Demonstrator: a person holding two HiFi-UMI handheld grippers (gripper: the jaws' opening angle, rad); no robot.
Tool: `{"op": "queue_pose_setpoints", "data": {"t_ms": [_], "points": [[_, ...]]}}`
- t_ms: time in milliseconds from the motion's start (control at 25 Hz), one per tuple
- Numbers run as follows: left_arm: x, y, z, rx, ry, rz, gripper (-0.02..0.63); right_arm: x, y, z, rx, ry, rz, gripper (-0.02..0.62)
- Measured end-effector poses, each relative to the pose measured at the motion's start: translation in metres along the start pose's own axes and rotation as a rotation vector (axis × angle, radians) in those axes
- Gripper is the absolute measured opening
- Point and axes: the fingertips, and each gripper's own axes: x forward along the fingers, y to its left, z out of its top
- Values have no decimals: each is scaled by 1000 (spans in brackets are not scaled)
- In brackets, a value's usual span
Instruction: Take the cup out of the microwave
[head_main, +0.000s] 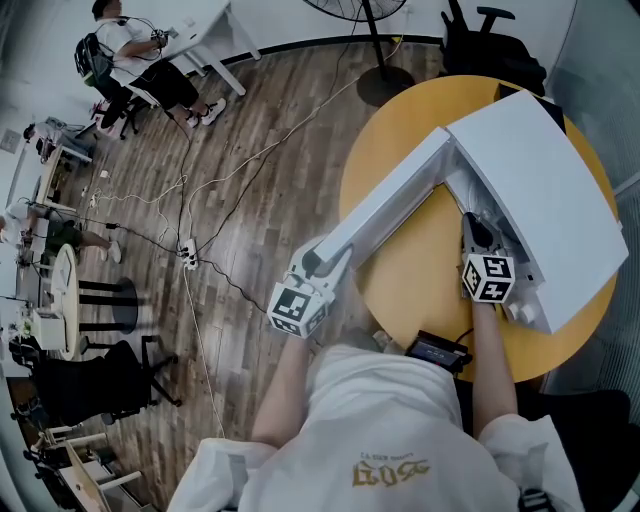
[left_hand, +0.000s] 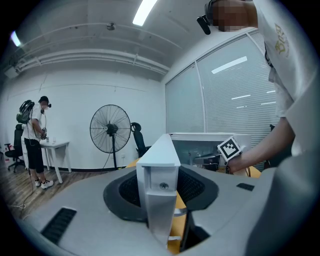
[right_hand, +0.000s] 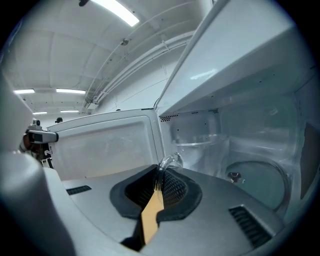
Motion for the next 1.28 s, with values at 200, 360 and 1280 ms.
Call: {"op": "queue_pose_setpoints", "data": {"t_ms": [200, 360, 1280], "points": [[3, -1, -1, 0, -5, -3, 175, -3, 10, 1, -1, -13, 49, 18], [2, -1, -1, 0, -1, -3, 175, -6, 21, 3, -12, -21, 92, 18], [2, 3, -1, -3, -1, -6, 176, -14, 90, -24, -45, 25, 324, 18]]}}
